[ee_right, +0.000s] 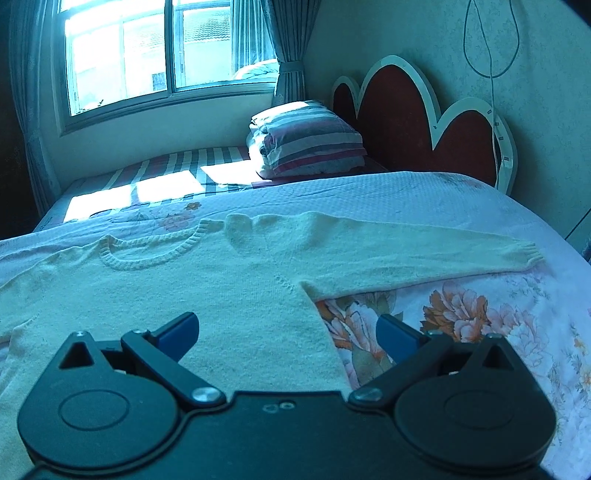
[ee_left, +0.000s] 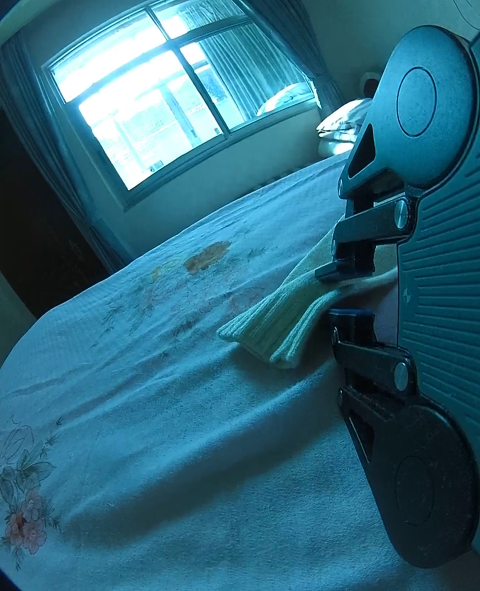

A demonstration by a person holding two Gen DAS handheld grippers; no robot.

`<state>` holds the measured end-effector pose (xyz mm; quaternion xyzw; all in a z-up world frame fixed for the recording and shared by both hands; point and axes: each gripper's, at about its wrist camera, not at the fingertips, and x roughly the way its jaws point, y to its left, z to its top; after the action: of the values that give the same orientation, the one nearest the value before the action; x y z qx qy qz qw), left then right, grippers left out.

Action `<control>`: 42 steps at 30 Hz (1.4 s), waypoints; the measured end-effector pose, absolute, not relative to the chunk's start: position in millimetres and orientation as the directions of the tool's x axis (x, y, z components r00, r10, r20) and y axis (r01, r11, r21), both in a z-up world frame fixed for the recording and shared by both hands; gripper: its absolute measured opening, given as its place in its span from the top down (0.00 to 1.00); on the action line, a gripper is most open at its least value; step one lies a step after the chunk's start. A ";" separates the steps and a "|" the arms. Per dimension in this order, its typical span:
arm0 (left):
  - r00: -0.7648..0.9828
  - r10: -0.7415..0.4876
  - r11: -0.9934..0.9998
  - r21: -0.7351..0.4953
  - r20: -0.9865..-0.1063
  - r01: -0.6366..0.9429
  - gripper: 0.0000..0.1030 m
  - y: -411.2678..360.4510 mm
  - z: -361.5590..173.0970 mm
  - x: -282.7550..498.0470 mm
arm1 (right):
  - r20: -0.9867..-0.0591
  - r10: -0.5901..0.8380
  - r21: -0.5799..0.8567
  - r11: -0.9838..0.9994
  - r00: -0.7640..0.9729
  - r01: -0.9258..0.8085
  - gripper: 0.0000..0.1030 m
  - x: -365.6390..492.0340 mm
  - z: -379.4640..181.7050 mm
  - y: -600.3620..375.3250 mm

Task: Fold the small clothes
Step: 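Carry the held sleeve across the sweater body and open the left gripper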

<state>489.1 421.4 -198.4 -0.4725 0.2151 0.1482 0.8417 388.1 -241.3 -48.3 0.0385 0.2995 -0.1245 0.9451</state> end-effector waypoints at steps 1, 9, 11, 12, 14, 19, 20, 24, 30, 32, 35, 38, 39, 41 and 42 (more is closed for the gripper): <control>0.864 0.050 0.517 -0.727 -0.501 -0.451 0.91 421.3 -198.1 482.2 | -0.578 -0.214 0.000 0.965 0.787 0.263 0.00 387.1 -49.6 -243.3; 0.891 0.097 0.560 -0.715 -0.444 -0.418 0.91 410.7 -177.5 445.1 | -0.594 -0.231 0.013 0.955 0.771 0.297 0.00 378.2 -56.7 -271.5; 0.867 0.110 0.534 -0.707 -0.486 -0.464 0.91 413.9 -183.3 443.2 | -0.595 -0.235 0.014 0.953 0.769 0.302 0.00 375.9 -58.1 -277.7; 0.854 0.114 0.514 -0.705 -0.508 -0.489 0.92 416.6 -188.2 441.7 | -0.596 -0.236 0.016 0.952 0.768 0.305 0.00 375.2 -58.9 -280.6; 0.851 0.112 0.484 -0.720 -0.513 -0.498 0.98 419.9 -197.8 436.2 | -0.600 -0.239 0.019 0.950 0.764 0.312 0.00 374.0 -60.2 -285.0; 0.847 0.134 0.522 -0.690 -0.515 -0.502 0.98 416.1 -193.9 432.4 | -0.594 -0.247 0.024 0.946 0.765 0.324 0.00 369.4 -58.7 -296.6; 0.836 0.137 0.521 -0.679 -0.531 -0.517 0.98 416.2 -194.5 433.9 | -0.593 -0.247 0.027 0.945 0.766 0.326 0.00 368.3 -57.9 -300.6; 0.818 0.149 0.556 -0.638 -0.555 -0.533 0.97 414.4 -188.2 439.3 | -0.592 -0.259 0.028 0.940 0.763 0.341 0.00 365.4 -57.1 -311.4; 0.807 0.167 0.587 -0.600 -0.567 -0.543 0.98 412.0 -184.6 433.9 | -0.588 -0.267 0.038 0.934 0.764 0.355 0.00 361.6 -55.5 -325.2; 0.803 0.167 0.594 -0.592 -0.571 -0.545 0.97 412.2 -184.3 434.2 | -0.586 -0.266 0.044 0.933 0.765 0.358 0.00 360.5 -54.8 -330.1; 0.799 0.173 0.567 -0.605 -0.575 -0.558 0.97 411.2 -178.3 429.9 | -0.581 -0.269 0.050 0.930 0.769 0.363 0.00 359.6 -53.9 -341.2; 0.799 0.221 0.576 -0.586 -0.560 -0.570 0.57 401.4 -169.0 419.7 | -0.568 -0.287 0.073 0.916 0.771 0.394 0.01 360.1 -51.6 -365.2; 0.803 0.233 0.590 -0.577 -0.548 -0.565 0.41 395.5 -165.6 415.6 | -0.559 -0.282 0.101 0.910 0.779 0.402 0.01 358.7 -49.8 -376.2; 0.777 0.277 0.613 -0.518 -0.566 -0.596 0.26 380.1 -158.5 410.1 | -0.543 -0.292 0.129 0.897 0.788 0.422 0.02 356.2 -47.2 -394.1; 0.775 0.289 0.623 -0.504 -0.562 -0.598 0.22 372.6 -156.3 407.9 | -0.541 -0.299 0.137 0.891 0.786 0.433 0.02 355.5 -46.6 -402.3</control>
<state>407.9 372.6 -156.3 -0.3524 0.2196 0.2538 0.8736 355.5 -402.3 -46.6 0.1277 0.2622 -0.1953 0.9364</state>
